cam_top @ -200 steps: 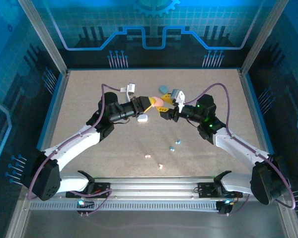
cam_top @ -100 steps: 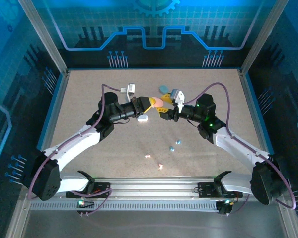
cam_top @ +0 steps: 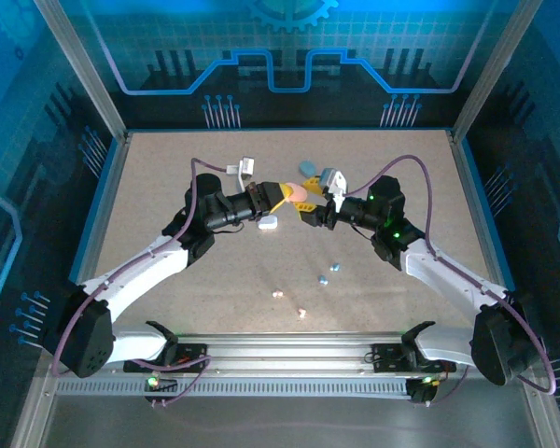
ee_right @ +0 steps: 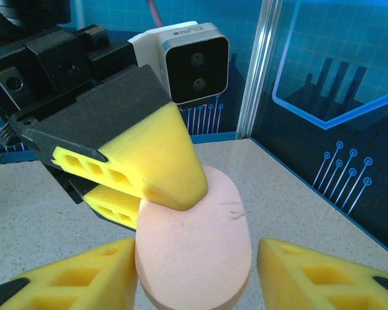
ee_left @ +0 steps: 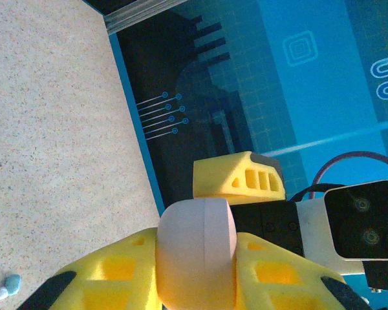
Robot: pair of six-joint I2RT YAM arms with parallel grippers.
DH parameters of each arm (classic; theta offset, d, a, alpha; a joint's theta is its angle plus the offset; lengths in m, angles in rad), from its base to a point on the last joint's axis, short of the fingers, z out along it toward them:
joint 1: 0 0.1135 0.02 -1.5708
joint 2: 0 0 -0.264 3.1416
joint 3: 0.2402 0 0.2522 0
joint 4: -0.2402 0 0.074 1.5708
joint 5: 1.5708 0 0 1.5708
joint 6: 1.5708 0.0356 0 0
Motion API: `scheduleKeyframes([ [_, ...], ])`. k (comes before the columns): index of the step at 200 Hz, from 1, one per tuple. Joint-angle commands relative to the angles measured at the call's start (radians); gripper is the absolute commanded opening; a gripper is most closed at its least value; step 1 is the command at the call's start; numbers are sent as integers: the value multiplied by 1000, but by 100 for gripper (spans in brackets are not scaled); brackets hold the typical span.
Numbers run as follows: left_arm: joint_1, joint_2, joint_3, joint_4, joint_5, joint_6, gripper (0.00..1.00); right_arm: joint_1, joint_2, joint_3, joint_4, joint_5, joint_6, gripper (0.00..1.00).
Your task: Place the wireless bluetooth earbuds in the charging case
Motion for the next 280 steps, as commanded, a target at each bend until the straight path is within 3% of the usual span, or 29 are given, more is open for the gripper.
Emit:
scheduleKeyframes([
  [1, -3, -23, 5, 16, 25, 20, 21, -11, 2, 31, 3, 8, -15, 49],
  [43, -2, -29, 8, 14, 30, 33, 23, -11, 5, 36, -24, 6, -21, 46],
  [75, -3, -38, 10, 11, 37, 76, 34, -23, 13, 63, -40, -24, 36, 43],
  [93, -2, -61, 14, -36, 23, 194, 42, -43, 35, 132, -123, -145, 86, 38],
  [108, -1, -87, 3, -49, 22, 328, 58, -50, 50, 170, -192, -237, 115, 36],
  [157, -1, -183, -127, 98, 112, 772, 79, -64, 80, 276, -338, -450, 138, 36],
  [179, 0, -193, -109, 8, 128, 929, 78, -64, 83, 309, -380, -486, 124, 37],
  [201, -1, -196, -94, 2, 140, 1000, 76, -64, 94, 338, -424, -515, 102, 37],
  [235, -1, -187, -101, 92, 161, 991, 66, -57, 111, 368, -479, -536, 71, 37],
  [280, 0, -166, -94, 139, 205, 948, 63, -50, 117, 374, -492, -531, 53, 37],
])
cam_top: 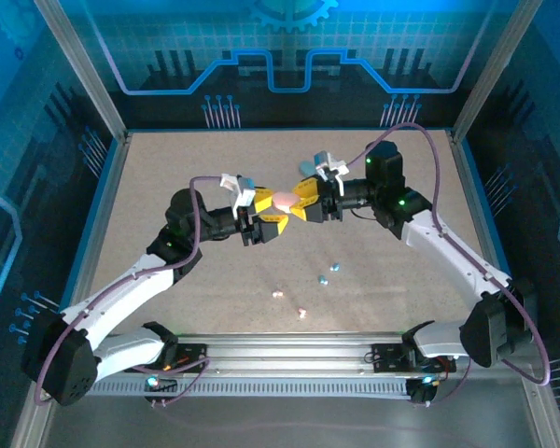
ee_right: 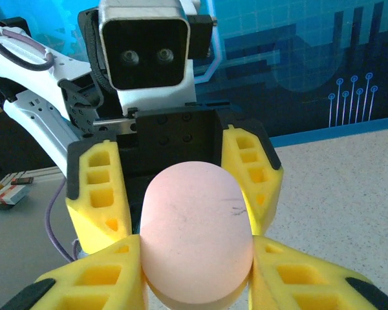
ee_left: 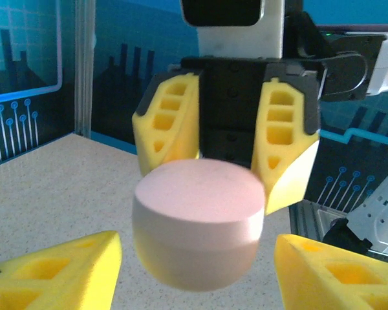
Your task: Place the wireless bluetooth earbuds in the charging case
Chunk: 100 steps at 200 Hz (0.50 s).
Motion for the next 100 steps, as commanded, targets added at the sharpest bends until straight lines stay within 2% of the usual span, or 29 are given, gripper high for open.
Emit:
scheduleKeyframes([
  [1, -1, 9, 18, 75, 54, 5, 63, 2, 10, 36, -38, -31, -31, 37],
  [53, -2, 19, 28, 59, 62, 0, 56, 10, 9, 36, -28, -26, -25, 38],
  [100, -4, 19, 34, 43, 54, 13, 54, 17, 7, 36, -30, -20, -26, 37],
])
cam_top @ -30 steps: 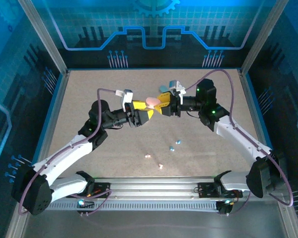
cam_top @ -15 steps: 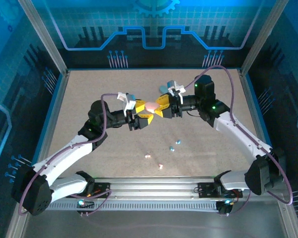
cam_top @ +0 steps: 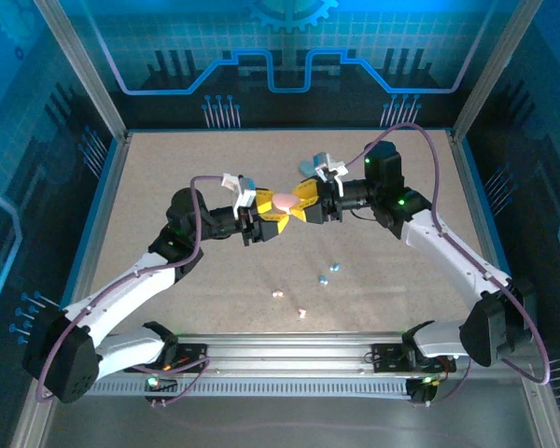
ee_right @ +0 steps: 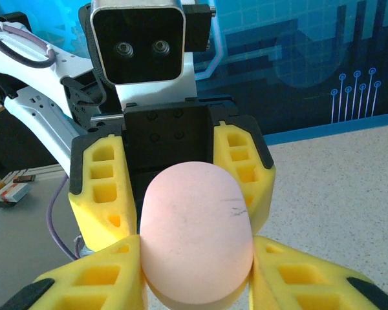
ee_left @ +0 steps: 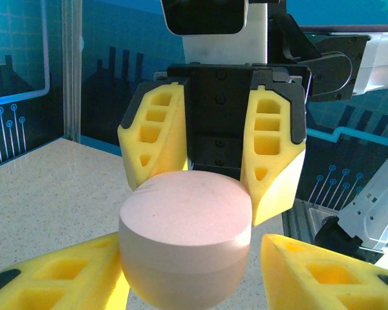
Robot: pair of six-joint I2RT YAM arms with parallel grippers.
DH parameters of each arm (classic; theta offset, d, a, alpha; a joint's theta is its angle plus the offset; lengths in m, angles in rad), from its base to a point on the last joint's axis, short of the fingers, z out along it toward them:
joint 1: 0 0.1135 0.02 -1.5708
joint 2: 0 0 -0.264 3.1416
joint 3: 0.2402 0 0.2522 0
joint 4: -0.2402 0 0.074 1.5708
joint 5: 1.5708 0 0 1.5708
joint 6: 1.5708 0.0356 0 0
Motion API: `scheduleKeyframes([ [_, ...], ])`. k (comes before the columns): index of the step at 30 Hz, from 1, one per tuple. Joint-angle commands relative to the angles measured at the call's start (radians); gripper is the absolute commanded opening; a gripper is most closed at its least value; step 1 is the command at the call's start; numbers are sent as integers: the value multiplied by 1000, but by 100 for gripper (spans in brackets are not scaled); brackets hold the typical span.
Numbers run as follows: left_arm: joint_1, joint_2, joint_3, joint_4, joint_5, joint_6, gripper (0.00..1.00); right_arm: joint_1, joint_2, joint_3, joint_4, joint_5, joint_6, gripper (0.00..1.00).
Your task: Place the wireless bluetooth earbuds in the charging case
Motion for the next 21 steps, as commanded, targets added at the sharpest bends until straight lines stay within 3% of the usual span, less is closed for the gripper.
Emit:
scheduleKeyframes([
  [1, -4, 3, 33, 15, 20, 16, 54, 15, 5, 34, -14, -20, -16, 37],
  [13, -7, 7, 36, 8, 23, 15, 44, 25, 8, 31, -14, -25, -27, 38],
  [21, -11, 8, 54, -85, 38, 81, 36, 24, 5, 35, 11, -15, 19, 39],
])
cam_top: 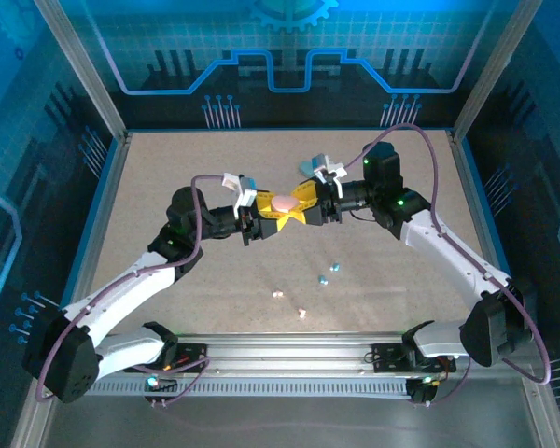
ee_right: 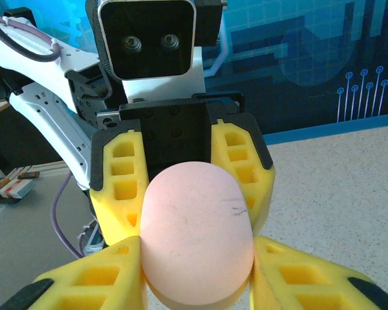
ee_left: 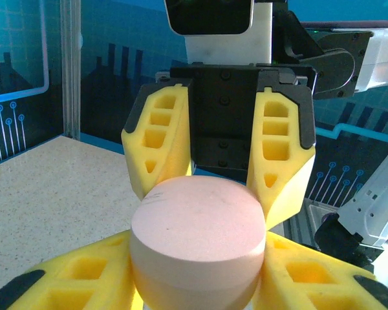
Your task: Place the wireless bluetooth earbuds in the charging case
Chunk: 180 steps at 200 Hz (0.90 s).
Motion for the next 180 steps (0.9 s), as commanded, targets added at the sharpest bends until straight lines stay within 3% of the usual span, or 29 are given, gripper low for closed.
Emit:
scheduleKeyframes([
  [1, -14, 5, 42, -63, 36, 67, 35, 13, 4, 38, 19, 4, 41, 40],
  [109, -17, -1, 39, -77, 49, 84, 31, -15, 5, 77, -71, 175, 86, 53],
  [180, -20, 2, 42, -77, 54, 78, 31, 6, 18, 128, -206, 196, -73, 47],
])
